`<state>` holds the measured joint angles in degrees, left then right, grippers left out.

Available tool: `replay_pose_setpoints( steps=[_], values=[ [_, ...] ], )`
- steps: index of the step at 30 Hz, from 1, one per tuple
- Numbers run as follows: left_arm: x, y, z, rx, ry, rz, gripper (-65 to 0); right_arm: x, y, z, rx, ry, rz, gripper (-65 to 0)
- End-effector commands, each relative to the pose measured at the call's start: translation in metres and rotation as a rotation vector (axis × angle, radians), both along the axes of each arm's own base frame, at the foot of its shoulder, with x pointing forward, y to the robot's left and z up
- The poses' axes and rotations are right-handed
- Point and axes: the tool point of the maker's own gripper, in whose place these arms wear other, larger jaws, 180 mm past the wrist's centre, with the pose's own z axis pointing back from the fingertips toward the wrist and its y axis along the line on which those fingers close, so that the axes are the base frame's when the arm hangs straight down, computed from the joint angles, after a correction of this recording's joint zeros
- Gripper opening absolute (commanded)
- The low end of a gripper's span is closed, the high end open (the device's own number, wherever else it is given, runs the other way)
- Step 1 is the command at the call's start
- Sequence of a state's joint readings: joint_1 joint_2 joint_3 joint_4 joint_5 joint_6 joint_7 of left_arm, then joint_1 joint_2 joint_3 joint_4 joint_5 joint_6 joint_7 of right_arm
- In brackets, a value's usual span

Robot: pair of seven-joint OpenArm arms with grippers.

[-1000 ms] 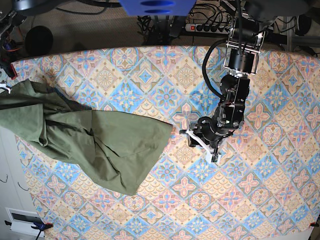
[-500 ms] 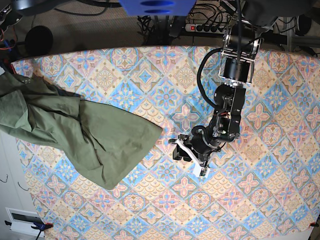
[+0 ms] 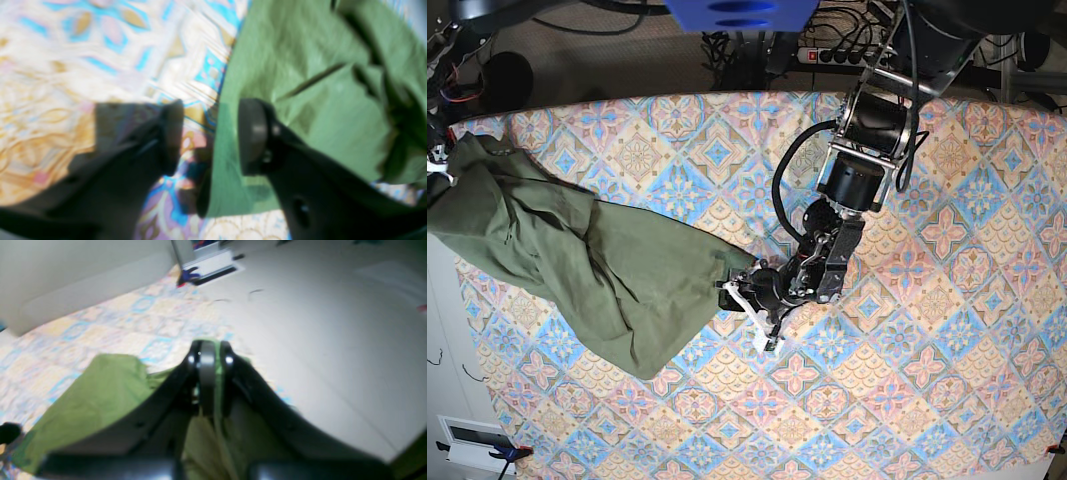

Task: Layout the t-shirt on the table in an organized manner, then fold the t-shirt properly
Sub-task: 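Pull the shirt apart, right gripper outward, left gripper toward its side, then release the shirt with the left gripper and reach to its middle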

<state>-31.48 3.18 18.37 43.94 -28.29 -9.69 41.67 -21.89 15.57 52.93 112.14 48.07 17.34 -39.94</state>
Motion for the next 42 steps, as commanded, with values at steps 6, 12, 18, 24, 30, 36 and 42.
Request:
replay_pose_setpoints(
  steps=[6,12,18,24,30,36,42],
  values=[
    [-0.002,-0.024,0.008,0.028,-0.049,-0.092,-30.5,0.006,0.001,0.018,-0.036,-0.046,0.02,-64.1],
    [-0.025,-0.05,0.013,-0.024,-0.093,-0.287,-51.8,0.006,0.002,0.018,-0.035,-0.047,0.022,-64.1],
    [-0.017,-0.02,0.013,0.009,-0.119,-0.291,-65.0,0.007,0.005,0.019,-0.013,-0.066,0.033,-64.1],
    [-0.009,0.057,0.049,0.08,-0.252,-0.24,-65.0,0.015,0.017,0.012,0.005,-0.051,0.074,-64.0],
    [-0.046,0.155,0.08,0.156,-0.281,-0.122,-65.0,0.028,0.04,-0.001,0.037,-0.027,0.146,-64.0],
    [-0.139,0.197,0.07,0.305,-0.249,-0.187,-65.0,0.031,0.045,-0.005,0.045,-0.02,0.163,-64.0],
    [-0.206,0.236,0.04,0.386,-0.099,-0.188,-65.0,0.031,0.045,-0.005,0.044,-0.015,0.165,-64.0]
  ],
)
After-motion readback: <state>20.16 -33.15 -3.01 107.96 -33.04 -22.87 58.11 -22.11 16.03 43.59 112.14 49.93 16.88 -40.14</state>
